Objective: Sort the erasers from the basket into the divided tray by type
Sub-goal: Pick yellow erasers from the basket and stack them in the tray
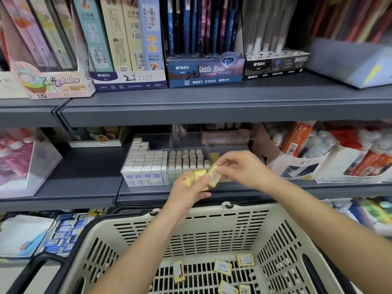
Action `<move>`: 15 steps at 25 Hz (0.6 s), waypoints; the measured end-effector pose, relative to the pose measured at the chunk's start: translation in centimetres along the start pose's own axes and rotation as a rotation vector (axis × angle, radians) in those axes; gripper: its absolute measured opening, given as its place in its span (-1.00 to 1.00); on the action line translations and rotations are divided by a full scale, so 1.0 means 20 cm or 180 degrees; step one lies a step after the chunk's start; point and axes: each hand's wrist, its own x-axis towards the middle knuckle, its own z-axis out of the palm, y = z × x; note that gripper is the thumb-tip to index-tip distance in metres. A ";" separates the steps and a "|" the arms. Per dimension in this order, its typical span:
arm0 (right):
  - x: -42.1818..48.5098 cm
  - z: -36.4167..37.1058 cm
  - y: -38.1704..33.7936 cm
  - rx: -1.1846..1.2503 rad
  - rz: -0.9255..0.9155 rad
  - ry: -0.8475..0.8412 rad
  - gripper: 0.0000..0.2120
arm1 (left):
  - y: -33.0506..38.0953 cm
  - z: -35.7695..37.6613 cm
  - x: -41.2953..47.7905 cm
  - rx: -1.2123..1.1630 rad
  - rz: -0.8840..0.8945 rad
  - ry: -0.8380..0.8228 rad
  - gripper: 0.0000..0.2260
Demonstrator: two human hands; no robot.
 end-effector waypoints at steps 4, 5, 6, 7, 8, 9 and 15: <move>0.10 -0.17 0.04 -0.1068 0.0292 0.1159 -0.83 | 0.01 -0.01 0.00 -0.0149 -0.0035 0.0015 -0.81; 0.13 -0.18 0.05 -0.1448 0.0303 0.1143 -0.81 | 0.01 -0.01 -0.01 -0.0104 -0.0056 -0.0018 -0.81; 0.15 -0.18 0.06 -0.1732 0.0325 0.0973 -0.80 | 0.01 0.00 -0.01 -0.0112 -0.0083 -0.0034 -0.80; 0.17 -0.17 0.08 -0.1871 0.0329 0.0748 -0.79 | 0.02 0.00 -0.01 -0.0138 -0.0104 -0.0032 -0.81; 0.18 -0.14 0.10 -0.1882 0.0323 0.0531 -0.79 | 0.02 0.00 -0.01 -0.0160 -0.0116 -0.0019 -0.81; 0.19 -0.12 0.12 -0.1832 0.0315 0.0342 -0.79 | 0.02 0.00 -0.01 -0.0169 -0.0126 0.0002 -0.80; 0.23 -0.08 0.15 -0.2225 0.0286 -0.0403 -0.71 | 0.02 0.00 0.00 -0.0131 -0.0101 0.0045 -0.88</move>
